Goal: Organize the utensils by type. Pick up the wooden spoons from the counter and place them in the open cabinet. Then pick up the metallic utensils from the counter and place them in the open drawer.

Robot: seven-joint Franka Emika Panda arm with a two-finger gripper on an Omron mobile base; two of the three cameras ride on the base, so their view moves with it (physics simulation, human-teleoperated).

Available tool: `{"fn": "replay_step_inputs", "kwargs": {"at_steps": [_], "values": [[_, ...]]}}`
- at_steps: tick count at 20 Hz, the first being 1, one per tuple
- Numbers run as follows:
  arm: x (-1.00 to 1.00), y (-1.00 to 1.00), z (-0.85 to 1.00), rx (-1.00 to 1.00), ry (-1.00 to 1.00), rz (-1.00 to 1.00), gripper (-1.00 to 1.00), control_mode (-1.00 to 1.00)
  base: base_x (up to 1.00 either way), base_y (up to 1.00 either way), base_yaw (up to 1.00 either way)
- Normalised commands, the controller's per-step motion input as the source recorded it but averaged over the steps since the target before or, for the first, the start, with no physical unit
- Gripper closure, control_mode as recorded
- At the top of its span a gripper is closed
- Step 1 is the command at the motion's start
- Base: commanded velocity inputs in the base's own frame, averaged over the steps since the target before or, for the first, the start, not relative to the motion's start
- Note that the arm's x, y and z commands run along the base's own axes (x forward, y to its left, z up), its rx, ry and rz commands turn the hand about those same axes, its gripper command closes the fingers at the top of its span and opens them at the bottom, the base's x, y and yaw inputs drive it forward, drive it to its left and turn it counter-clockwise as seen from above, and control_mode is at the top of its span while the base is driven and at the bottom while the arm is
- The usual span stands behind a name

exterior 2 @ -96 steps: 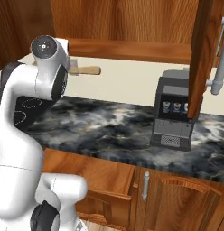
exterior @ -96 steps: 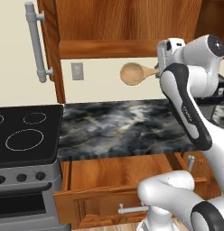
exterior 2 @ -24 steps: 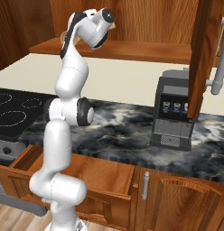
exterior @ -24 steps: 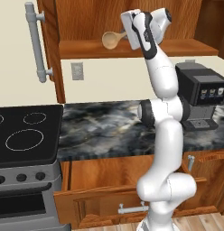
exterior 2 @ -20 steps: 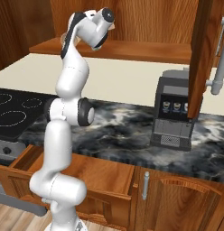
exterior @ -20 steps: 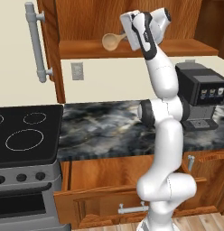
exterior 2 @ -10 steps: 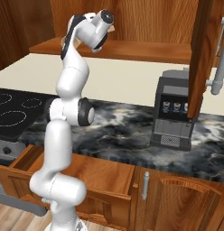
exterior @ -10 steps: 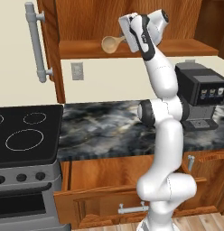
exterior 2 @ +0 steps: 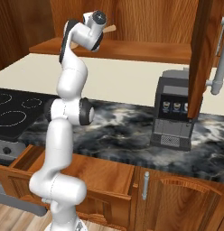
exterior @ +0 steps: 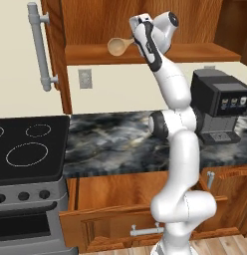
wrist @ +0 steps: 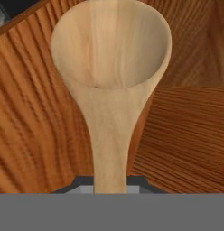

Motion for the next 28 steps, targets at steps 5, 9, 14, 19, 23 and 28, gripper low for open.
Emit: {"fn": "replay_step_inputs", "kwargs": {"at_steps": [5, 9, 14, 19, 23, 28], "values": [[0.02, 0.07, -0.22, 0.0, 0.01, -0.02, 1.0, -1.0, 0.0, 0.0, 0.0], [0.15, 0.04, -0.14, 0.0, 0.01, 0.0, -1.0, -1.0, 0.0, 0.0, 0.0], [0.08, -0.05, -0.13, 0.02, 0.06, 0.0, -1.0, -1.0, 0.0, 0.0, 0.0], [0.07, -0.03, -0.16, 0.03, 0.06, 0.0, -1.0, -1.0, 0.0, 0.0, 0.0], [0.01, -0.03, -0.1, 0.02, 0.03, 0.0, -1.0, -1.0, 0.0, 0.0, 0.0], [-0.18, 0.0, -0.1, 0.04, 0.03, 0.0, -1.0, -1.0, 0.0, 0.0, 0.0]]}}
